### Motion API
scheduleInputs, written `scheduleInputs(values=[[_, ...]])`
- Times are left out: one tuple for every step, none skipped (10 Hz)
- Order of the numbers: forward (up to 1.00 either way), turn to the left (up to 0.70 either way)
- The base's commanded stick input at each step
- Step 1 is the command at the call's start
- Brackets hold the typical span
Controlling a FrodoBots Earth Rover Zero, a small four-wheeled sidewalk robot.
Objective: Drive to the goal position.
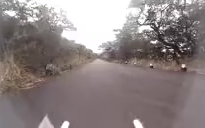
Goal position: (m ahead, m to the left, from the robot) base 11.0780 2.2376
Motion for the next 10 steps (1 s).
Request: scheduleInputs(values=[[0.50,0.00],[0.50,0.00],[0.50,0.00],[0.50,0.00],[0.50,0.00],[0.50,0.00],[0.50,0.00],[0.50,0.00],[0.50,0.00],[0.50,0.00]])
